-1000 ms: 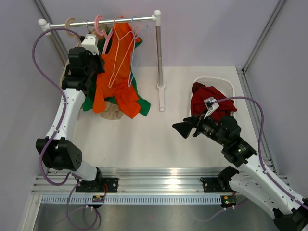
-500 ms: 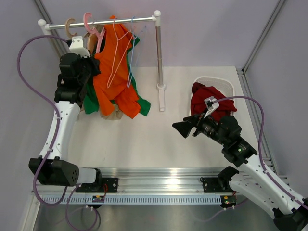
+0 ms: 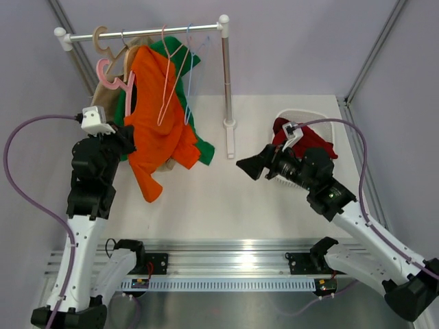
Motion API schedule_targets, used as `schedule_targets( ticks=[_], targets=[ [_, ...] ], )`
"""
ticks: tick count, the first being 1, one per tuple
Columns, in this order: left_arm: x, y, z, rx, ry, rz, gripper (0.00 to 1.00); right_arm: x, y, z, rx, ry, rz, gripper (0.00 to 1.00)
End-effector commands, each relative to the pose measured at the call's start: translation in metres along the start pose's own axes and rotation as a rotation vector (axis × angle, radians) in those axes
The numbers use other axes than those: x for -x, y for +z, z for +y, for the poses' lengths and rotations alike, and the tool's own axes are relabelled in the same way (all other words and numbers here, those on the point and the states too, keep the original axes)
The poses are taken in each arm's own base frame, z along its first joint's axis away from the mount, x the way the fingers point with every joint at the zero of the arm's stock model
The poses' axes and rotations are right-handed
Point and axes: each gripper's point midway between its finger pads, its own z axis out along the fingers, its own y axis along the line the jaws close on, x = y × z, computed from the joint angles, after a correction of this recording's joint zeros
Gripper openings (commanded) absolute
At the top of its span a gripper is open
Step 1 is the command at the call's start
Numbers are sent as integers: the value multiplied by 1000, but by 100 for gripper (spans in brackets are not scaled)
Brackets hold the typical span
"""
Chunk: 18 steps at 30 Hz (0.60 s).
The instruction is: Remove the t-shirt from the hanger
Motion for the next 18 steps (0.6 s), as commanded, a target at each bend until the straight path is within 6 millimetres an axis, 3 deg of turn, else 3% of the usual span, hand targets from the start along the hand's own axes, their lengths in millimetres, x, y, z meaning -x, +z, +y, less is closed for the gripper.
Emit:
schedule_targets(
  ticks=[1, 3, 4, 6, 7, 8, 9, 11, 12, 13, 14, 15, 16, 18],
  targets=[
    [18, -33, -3, -12, -59, -102, 0, 35, 9, 40, 131, 21, -75, 99],
    [7, -55, -4, -31, -71, -78, 0, 37, 22, 49, 155, 34, -59, 99],
    [4, -70, -5, -44, -75, -79, 0, 43, 26, 69, 196, 24, -63, 99],
    [-4, -83, -12, -93, -88, -63, 0, 42, 41, 81, 201, 7, -54, 99],
    [-12, -88, -13, -109, -92, -49, 0, 45, 44, 105, 253, -7, -55, 99],
    [-13, -100, -15, -132, -92, -59, 0, 40, 56, 110, 256, -21, -39, 100],
    [-16, -106, -18, -150, -96, -54, 0, 52, 59, 126, 285, -26, -58, 100],
    [-26, -115, -18, -164, -96, -28, 0, 40, 78, 142, 321, -14, -15, 99],
    [-24, -125, -21, -185, -93, -40, 0, 37, 82, 154, 351, -18, 6, 89],
    [-24, -129, -22, -190, -91, -38, 0, 47, 83, 172, 386, -26, -15, 81],
    [-23, -135, -23, -197, -86, -35, 0, 32, 93, 186, 404, -33, 15, 73],
    [-21, -142, -28, -227, -70, -44, 0, 30, 99, 191, 391, -39, 6, 62],
    [-20, -146, -30, -241, -61, -45, 0, 38, 102, 204, 404, -44, -14, 61],
    [-16, -158, -37, -282, -36, -36, 0, 29, 117, 207, 399, -50, -4, 54]
  ],
)
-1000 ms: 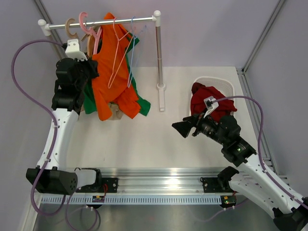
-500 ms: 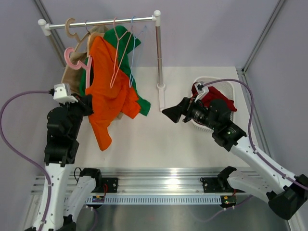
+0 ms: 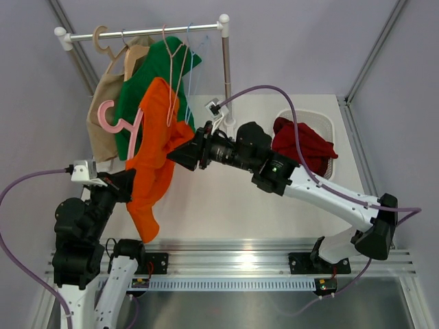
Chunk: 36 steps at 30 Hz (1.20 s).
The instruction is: Remove the t-shirt from the hanger
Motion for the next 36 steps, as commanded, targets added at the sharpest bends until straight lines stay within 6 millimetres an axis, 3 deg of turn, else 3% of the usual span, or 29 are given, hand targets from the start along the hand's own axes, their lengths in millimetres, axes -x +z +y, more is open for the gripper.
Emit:
schedule_targets(
  ticks=[1, 3, 4, 5, 6, 7, 9, 13, 22, 27, 29, 30, 31, 32, 33, 35, 36],
  targets=[
    [24, -23, -34, -154, 52, -53, 0, 26, 18, 22, 30, -50, -79, 50],
    [30, -34, -38, -165, 71, -58, 0, 12, 26, 3, -31, -131, -3, 47],
    [33, -40, -39, -169, 73, -71, 0, 24, 27, 10, -30, -151, -4, 48],
    [34, -43, -40, -172, 71, -77, 0, 13, 29, -2, -45, -136, 61, 51],
    [37, -46, -43, -185, 67, -86, 0, 20, 31, 5, -23, -124, 54, 56],
    [36, -47, -45, -195, 61, -87, 0, 16, 38, 2, -27, -95, 67, 74],
    [30, -46, -48, -218, 51, -66, 0, 17, 45, 5, -32, -53, 74, 82],
    [24, -45, -48, -233, 59, -53, 0, -1, 67, -14, -95, 33, 92, 77],
    [20, -49, -64, -333, 48, -56, 0, -29, 90, -20, -97, 89, 129, 64],
    [12, -50, -73, -401, 29, -39, 0, -29, 93, -16, -63, 106, 103, 45],
    [12, -48, -70, -385, 29, -44, 0, -21, 91, -6, -22, 113, 81, 46],
    [14, -49, -69, -377, 33, -55, 0, -24, 89, -5, -15, 117, 89, 53],
    [17, -50, -67, -365, 39, -67, 0, -20, 84, 1, 2, 114, 86, 69],
    [22, -47, -61, -324, 49, -87, 0, -19, 81, 4, 10, 116, 83, 75],
    [26, -47, -58, -304, 52, -101, 0, -30, 76, -2, 0, 120, 102, 76],
    [31, -44, -52, -263, 60, -118, 0, -17, 61, 10, 27, 120, 59, 72],
    [32, -43, -49, -247, 61, -124, 0, -25, 55, 3, 12, 125, 67, 68]
  ],
)
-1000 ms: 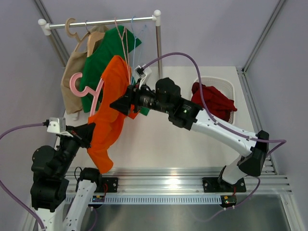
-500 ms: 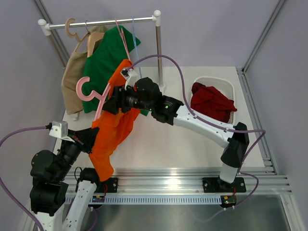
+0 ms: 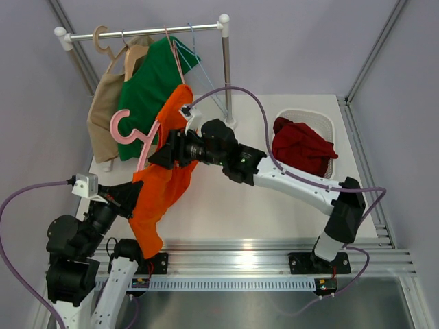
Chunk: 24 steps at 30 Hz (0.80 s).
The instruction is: Remove the t-shirt from the hanger
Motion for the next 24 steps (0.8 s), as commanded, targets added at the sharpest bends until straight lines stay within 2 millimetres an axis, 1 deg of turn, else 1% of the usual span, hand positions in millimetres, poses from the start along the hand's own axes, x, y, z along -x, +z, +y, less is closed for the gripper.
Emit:
schedule_targets(
  ticks=[1, 2, 3, 4, 7, 9, 10, 11, 12, 13, 14, 15, 16, 17, 19, 21, 22, 23, 24],
  targets=[
    [40, -3, -9, -17, 55, -146, 0, 28, -40, 51, 134, -12, -103, 66],
    [40, -1, -9, -22, 55, -141, 0, 26, -44, 50, 136, -14, -107, 63],
    [40, 0, -9, -24, 55, -142, 0, 29, -49, 55, 153, -21, -118, 60],
    [38, 1, -8, -24, 57, -137, 0, 35, -58, 68, 198, -26, -141, 54],
    [37, 1, -7, -19, 58, -139, 0, 40, -66, 84, 229, -42, -148, 53],
    [38, 1, -10, -33, 59, -140, 0, 44, -67, 89, 241, -50, -175, 53],
    [37, 3, -11, -42, 47, -135, 0, 44, -61, 87, 234, -48, -175, 53],
    [35, 4, -13, -56, 41, -130, 0, 49, -60, 94, 249, -48, -179, 53],
    [35, 5, -14, -64, 38, -133, 0, 49, -57, 95, 253, -44, -175, 53],
    [33, 5, -14, -70, 32, -128, 0, 46, -50, 91, 243, -39, -173, 54],
    [31, 6, -14, -69, 29, -125, 0, 49, -47, 93, 238, -38, -181, 56],
    [30, 7, -14, -74, 28, -122, 0, 50, -44, 90, 223, -36, -183, 56],
    [30, 7, -16, -82, 23, -123, 0, 44, -34, 80, 193, -27, -165, 58],
    [30, 7, -17, -90, 23, -123, 0, 45, -31, 82, 190, -26, -165, 60],
    [31, 6, -18, -95, 22, -127, 0, 39, -21, 70, 155, -5, -151, 66],
    [32, 7, -20, -104, 22, -132, 0, 35, -16, 71, 162, 6, -143, 66],
    [31, 7, -20, -107, 15, -130, 0, 31, -11, 67, 153, 10, -133, 67],
    [31, 7, -22, -117, 12, -130, 0, 31, -9, 68, 153, 9, -133, 66],
    [33, 7, -23, -124, 9, -138, 0, 27, -7, 70, 156, 13, -127, 65]
  ],
)
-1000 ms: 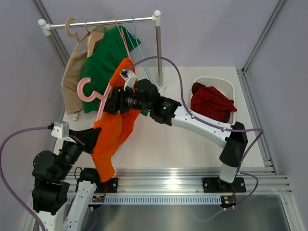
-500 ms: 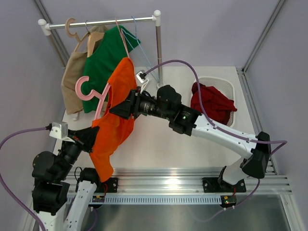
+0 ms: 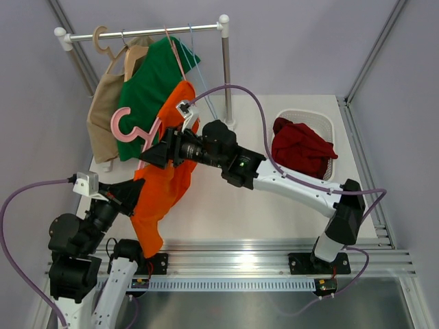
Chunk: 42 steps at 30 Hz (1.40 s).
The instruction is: Remove the t-shirt from the hanger
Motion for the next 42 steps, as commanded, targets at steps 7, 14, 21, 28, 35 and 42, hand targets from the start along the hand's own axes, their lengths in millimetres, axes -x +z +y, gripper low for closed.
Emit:
schedule_targets(
  ticks=[7, 14, 21, 28, 35, 42],
  targets=[
    [28, 7, -28, -149, -12, -104, 0, 0, 13, 24, 46, 27, -38, 50],
    [21, 9, -26, -150, -11, -90, 7, 4, 7, 24, 39, 11, -57, 9],
    [84, -17, -47, -145, 115, -228, 70, 12, -10, 24, 24, 22, -87, 0],
    [105, 12, -32, -90, 49, -304, 69, -5, -14, 41, 133, 88, -9, 0],
    [117, 39, -17, -25, -9, -306, 49, -5, -28, 53, 203, 110, -7, 0],
    [105, 32, -24, -27, -134, -214, 64, 18, -45, 53, 205, 111, -72, 0]
  ],
)
